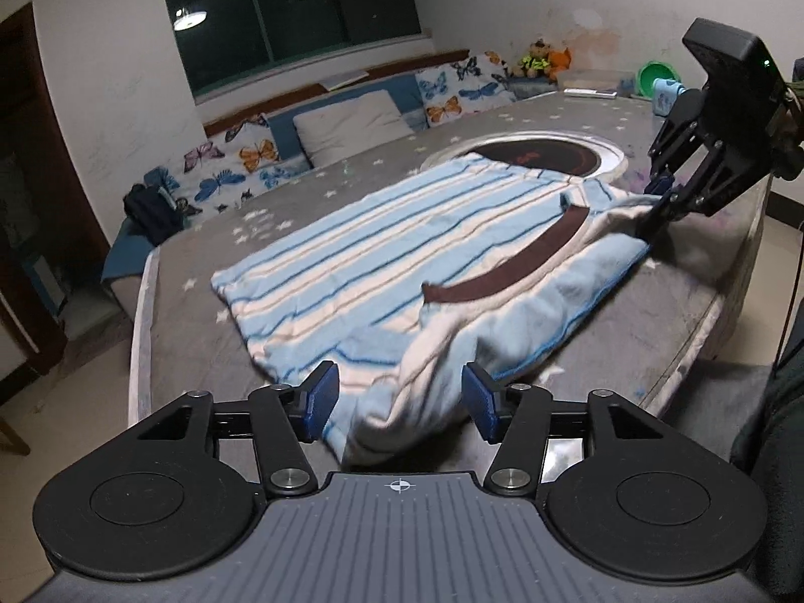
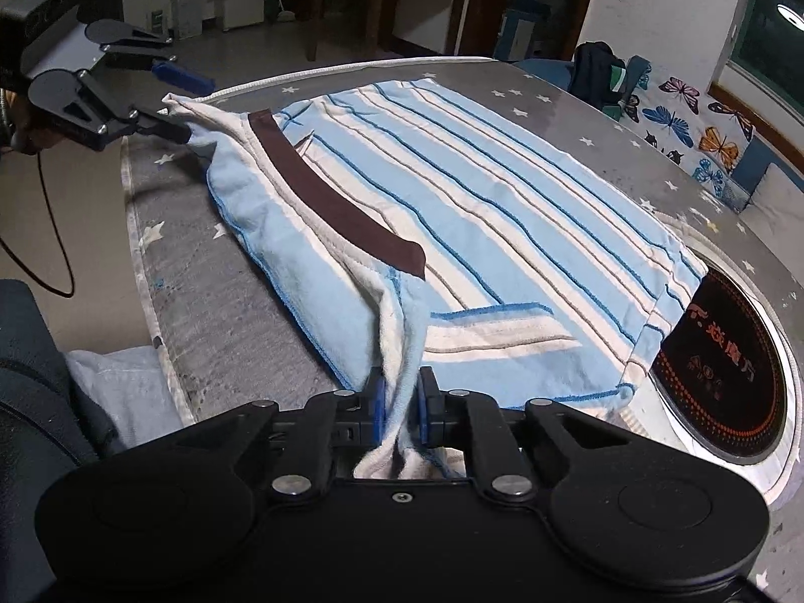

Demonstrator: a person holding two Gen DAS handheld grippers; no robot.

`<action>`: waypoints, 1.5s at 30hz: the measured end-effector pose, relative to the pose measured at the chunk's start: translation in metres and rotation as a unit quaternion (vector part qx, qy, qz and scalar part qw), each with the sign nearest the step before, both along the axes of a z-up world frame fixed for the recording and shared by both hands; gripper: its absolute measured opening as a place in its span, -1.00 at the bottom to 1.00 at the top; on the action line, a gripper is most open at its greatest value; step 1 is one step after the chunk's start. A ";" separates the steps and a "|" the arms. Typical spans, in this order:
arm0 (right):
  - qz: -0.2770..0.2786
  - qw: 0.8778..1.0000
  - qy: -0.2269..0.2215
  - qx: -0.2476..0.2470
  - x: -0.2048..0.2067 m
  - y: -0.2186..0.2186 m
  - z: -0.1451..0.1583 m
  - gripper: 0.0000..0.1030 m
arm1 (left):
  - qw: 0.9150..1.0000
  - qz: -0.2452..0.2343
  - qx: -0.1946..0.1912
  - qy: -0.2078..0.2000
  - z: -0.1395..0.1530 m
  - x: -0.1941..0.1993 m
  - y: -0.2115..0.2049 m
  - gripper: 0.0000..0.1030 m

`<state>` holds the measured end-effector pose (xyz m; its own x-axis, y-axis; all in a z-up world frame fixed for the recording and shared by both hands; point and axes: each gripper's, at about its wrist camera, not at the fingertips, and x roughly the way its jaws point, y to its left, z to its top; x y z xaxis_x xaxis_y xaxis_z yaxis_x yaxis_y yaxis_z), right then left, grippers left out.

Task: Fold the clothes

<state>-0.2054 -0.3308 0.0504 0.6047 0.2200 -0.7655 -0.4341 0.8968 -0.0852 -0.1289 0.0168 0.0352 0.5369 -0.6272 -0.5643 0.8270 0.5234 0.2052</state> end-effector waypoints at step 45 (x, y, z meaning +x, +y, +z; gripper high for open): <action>-0.081 0.996 -0.041 -0.003 0.152 -0.055 0.001 -0.85 | 0.980 0.160 -0.116 0.028 0.002 0.142 -0.058 -0.77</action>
